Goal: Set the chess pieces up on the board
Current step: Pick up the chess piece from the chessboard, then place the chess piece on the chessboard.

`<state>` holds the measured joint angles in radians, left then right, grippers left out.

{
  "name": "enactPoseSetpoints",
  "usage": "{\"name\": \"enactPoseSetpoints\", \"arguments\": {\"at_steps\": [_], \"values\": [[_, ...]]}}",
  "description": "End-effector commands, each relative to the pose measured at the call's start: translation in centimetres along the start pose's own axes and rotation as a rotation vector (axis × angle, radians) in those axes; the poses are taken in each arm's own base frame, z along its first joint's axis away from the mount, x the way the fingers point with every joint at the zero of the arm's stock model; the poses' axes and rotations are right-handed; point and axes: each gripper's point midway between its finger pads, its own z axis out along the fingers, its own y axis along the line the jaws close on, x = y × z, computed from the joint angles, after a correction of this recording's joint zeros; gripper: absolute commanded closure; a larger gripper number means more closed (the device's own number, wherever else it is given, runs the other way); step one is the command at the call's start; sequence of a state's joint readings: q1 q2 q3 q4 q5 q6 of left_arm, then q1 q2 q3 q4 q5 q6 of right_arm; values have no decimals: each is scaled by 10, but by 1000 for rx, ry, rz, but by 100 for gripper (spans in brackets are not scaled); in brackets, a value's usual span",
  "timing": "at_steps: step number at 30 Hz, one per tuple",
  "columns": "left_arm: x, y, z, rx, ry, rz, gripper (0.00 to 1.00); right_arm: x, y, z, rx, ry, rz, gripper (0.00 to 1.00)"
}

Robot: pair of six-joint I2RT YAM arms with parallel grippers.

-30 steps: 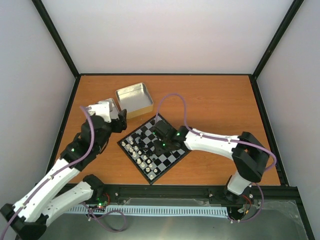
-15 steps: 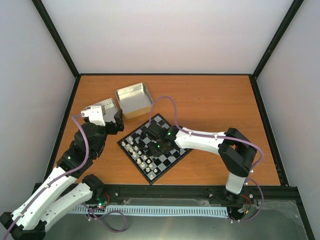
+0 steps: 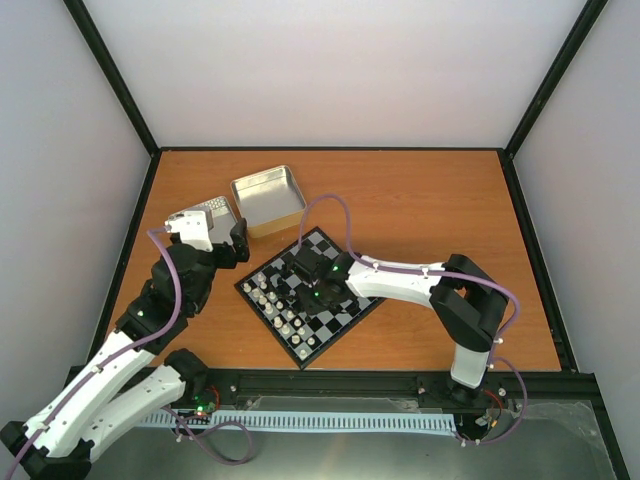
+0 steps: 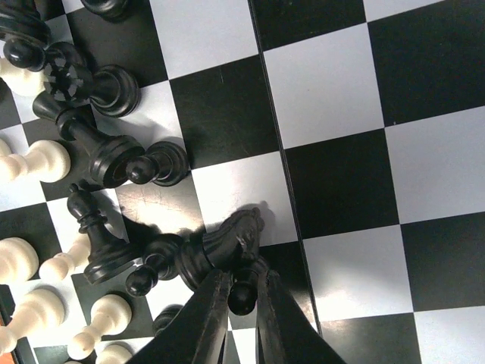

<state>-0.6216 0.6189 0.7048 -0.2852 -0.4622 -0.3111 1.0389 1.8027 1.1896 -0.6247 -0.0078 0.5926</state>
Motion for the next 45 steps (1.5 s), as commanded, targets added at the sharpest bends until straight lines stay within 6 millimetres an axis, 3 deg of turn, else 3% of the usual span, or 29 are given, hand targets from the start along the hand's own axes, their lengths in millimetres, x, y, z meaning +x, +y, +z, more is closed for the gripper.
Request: {"name": "enactPoseSetpoints", "arguments": {"at_steps": [1, 5, 14, 20, 27, 45], "values": [[-13, -2, -3, 8, -34, -9, 0, -11, 5, -1, 13, -42, -9, 89], [-13, -1, -3, 4, -33, -7, 0, -17, 0, -6, 42, -73, -2, 94], [-13, -1, -3, 0, -36, -8, 0, -46, -20, -37, 153, -217, 13, 97], [-14, 1, -4, -8, -40, -7, 0, -73, -30, -39, 147, -241, 41, 97], [-14, 2, -4, -12, -41, -11, 1, -96, -47, -28, 152, -206, 65, 96], [-11, 0, -1, -4, -26, -5, 0, -107, -63, 2, 104, -119, 99, 96]]}}
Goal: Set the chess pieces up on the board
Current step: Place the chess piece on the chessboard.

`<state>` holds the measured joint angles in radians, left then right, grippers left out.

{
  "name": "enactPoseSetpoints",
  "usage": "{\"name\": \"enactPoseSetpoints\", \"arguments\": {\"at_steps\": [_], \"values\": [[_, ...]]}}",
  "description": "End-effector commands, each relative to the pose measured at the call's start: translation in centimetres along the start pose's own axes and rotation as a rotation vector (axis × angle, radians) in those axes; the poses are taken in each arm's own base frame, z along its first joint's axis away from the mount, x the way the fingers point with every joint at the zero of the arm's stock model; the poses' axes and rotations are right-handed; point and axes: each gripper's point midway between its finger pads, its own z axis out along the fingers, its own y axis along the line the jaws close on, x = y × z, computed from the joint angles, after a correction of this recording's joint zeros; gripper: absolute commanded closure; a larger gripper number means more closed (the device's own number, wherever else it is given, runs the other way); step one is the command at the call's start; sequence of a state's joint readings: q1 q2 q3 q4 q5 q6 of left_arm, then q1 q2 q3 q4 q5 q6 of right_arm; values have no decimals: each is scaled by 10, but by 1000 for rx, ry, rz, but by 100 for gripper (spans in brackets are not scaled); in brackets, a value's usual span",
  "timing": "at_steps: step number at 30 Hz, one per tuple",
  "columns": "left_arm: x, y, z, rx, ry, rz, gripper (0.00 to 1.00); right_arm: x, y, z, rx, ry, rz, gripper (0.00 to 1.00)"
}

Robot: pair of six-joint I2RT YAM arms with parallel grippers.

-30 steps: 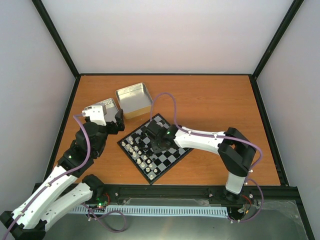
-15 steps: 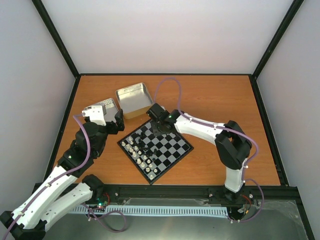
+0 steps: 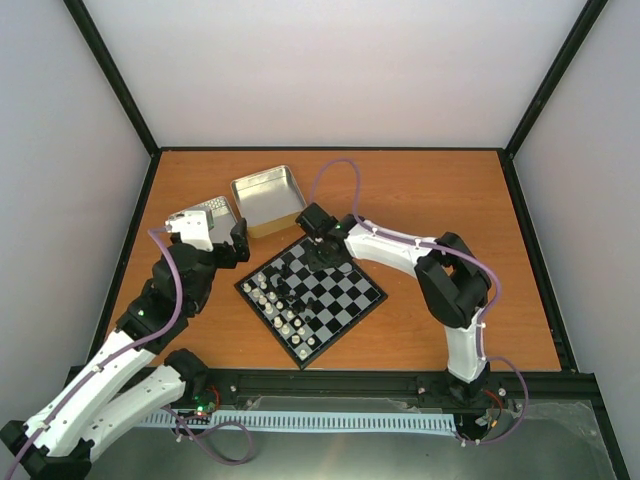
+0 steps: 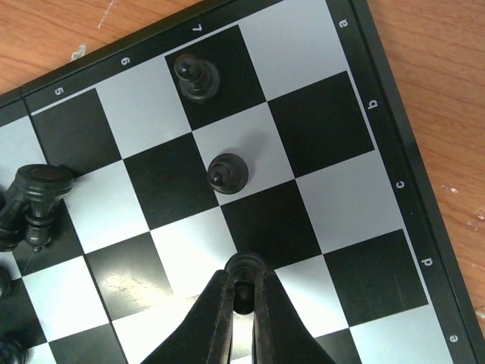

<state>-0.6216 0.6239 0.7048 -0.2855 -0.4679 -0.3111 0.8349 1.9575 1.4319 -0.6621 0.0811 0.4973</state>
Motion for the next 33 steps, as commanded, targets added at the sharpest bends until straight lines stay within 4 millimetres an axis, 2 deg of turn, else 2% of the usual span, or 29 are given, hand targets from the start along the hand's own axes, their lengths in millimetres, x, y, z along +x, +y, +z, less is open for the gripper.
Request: {"name": "enactPoseSetpoints", "arguments": {"at_steps": [1, 16, 21, 24, 27, 30, 33], "values": [[-11, -1, -2, 2, -28, -8, 0, -10, 0, 2, -8, 2, 2, 96], [-10, -2, -1, 5, -22, -6, 0, -8, -9, 16, 28, 49, 12, 95], [-9, -2, -1, 7, -20, -6, 0, -8, -8, 16, 23, 52, 12, 86], [-9, -3, -1, 8, -19, -6, 0, -13, -7, 8, 14, 33, 17, 77], [-6, -5, 1, 18, -8, 2, 0, -23, -3, -8, -11, -10, 22, 70], [-1, -14, 5, 60, 17, 26, 0, -32, 1, -27, -45, -61, 19, 64], [13, -29, 12, 127, 73, 58, 0, -35, -1, -45, -51, -107, 30, 62]]}}
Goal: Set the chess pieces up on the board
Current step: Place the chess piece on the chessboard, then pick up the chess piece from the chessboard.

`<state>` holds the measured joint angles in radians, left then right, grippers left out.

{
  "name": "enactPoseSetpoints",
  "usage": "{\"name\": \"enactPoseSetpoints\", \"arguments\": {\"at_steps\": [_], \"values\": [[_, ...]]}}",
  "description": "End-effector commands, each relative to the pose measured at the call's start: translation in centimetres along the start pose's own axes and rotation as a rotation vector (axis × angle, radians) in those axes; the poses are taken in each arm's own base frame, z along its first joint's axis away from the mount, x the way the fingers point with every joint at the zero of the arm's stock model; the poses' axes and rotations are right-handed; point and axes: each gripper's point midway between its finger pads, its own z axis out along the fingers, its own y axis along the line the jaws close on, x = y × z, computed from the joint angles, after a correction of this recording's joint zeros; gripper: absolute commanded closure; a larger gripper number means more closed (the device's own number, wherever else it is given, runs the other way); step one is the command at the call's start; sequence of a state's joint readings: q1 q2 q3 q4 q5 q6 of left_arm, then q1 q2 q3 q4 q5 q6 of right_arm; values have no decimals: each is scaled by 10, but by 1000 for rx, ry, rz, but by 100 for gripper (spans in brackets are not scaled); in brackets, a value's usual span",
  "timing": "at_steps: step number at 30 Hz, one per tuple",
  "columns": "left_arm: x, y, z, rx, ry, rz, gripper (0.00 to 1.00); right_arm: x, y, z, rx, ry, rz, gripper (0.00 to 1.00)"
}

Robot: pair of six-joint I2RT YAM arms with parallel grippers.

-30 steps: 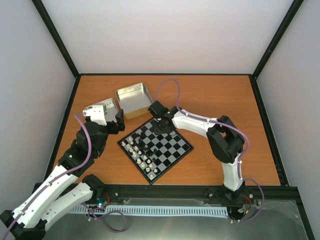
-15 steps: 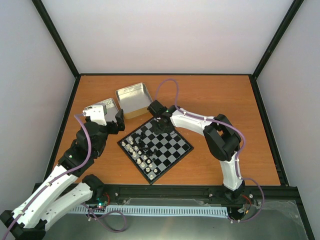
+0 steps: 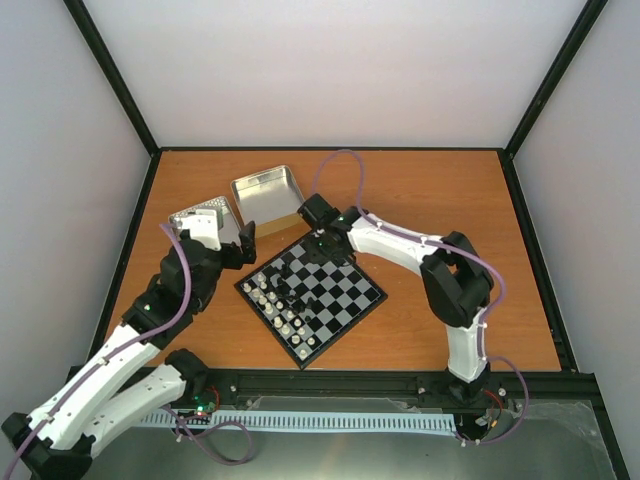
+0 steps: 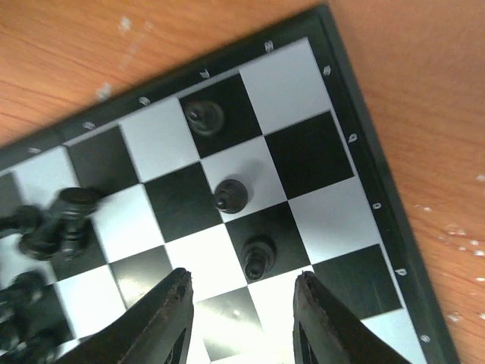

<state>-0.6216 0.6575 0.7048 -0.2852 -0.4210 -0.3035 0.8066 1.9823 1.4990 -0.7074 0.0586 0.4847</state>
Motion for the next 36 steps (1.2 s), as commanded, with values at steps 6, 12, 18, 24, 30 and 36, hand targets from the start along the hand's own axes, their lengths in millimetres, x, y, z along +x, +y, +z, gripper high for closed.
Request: {"name": "enactPoseSetpoints", "arguments": {"at_steps": [6, 12, 18, 24, 30, 36], "values": [[47, -58, 31, 236, 278, 40, 1, -7, -10, -66, -58, -182, 68, 62], [120, -55, 61, 119, 619, 21, 44, 19, -22, -72, -87, -192, 127, 63], [169, -58, 72, 93, 806, 24, 64, 38, -25, -66, -108, -162, 142, 64], [202, -50, 68, 58, 932, 51, 63, 45, -27, -65, -119, -162, 144, 64], [219, -52, 66, 78, 990, 58, 67, 49, -27, -62, -125, -154, 141, 64], [230, -45, 67, 48, 1019, 83, 70, 48, -27, -61, -124, -157, 139, 64]]}}
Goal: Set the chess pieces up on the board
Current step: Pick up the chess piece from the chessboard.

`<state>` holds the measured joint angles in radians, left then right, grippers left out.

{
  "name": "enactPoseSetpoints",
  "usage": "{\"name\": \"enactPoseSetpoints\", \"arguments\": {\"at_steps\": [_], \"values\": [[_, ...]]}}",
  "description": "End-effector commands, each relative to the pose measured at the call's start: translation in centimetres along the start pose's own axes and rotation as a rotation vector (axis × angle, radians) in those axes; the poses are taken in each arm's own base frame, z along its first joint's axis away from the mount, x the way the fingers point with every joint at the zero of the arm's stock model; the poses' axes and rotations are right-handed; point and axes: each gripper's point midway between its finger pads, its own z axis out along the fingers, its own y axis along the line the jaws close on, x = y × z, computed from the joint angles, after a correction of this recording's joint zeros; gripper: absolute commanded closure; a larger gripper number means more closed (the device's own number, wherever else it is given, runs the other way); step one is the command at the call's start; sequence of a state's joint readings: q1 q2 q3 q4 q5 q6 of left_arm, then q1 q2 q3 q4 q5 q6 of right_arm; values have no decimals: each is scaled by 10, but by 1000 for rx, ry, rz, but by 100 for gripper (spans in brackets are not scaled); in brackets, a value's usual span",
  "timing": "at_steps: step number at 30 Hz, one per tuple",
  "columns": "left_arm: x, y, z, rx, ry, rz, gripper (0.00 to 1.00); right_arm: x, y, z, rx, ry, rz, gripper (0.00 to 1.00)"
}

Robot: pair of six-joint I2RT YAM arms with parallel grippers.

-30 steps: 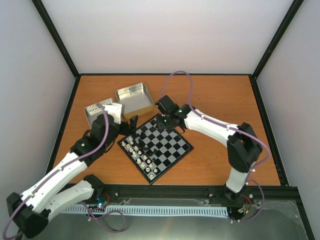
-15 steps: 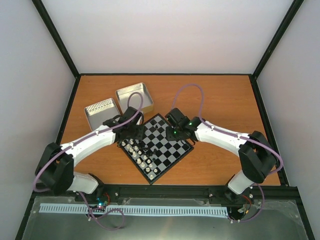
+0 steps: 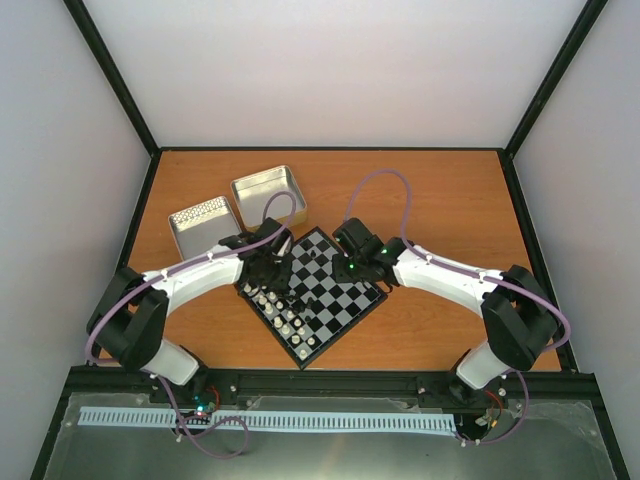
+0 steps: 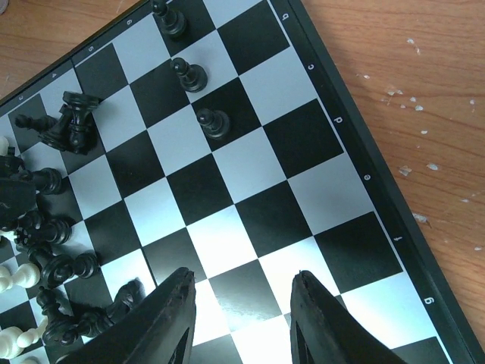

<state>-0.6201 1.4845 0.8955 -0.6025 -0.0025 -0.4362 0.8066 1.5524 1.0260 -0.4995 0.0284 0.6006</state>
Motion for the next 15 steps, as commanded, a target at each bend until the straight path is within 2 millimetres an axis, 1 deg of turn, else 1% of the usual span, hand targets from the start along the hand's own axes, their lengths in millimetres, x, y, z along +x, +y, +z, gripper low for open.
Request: {"name": "enactPoseSetpoints", "arguments": {"at_steps": [1, 3, 6, 11, 15], "values": [[-3, -1, 1, -8, 12, 5, 69, -7, 1, -5, -15, -33, 15, 64], [-4, 4, 4, -34, 6, 9, 67, -6, 1, -5, -15, -32, 16, 64], [-9, 6, 5, -55, -6, 22, 67, -7, 1, -4, -13, -32, 17, 64], [-16, 5, 6, -58, -22, 29, 73, -6, 0, -3, -11, -29, 17, 65], [-17, 7, 9, -73, -21, 37, 82, -5, -2, -4, -2, -31, 20, 65]]}}
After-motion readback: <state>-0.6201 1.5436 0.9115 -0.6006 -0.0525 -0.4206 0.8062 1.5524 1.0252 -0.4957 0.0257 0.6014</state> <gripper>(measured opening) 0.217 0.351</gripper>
